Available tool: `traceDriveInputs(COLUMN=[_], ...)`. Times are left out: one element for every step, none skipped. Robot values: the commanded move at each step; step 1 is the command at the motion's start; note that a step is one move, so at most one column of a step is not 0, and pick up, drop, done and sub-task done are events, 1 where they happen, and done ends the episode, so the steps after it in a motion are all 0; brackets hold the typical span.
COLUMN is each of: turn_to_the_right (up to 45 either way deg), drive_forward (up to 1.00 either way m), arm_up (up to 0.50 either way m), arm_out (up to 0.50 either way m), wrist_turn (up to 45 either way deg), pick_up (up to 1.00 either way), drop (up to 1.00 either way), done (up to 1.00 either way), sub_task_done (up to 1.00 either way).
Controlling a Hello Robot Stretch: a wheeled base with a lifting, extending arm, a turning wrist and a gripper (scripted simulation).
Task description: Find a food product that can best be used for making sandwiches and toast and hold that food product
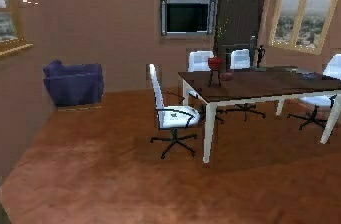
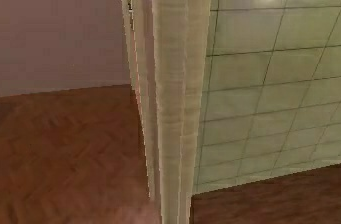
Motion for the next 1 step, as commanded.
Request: traceDriveInputs(turn_to_the_right=[15.0], drive_forward=[0.0], arm_up=[0.0], arm_out=[0.0], wrist_turn=[0.0], pick_up=[0.0], drop=[0.0], done=[0.0], sub_task_done=[0.0])
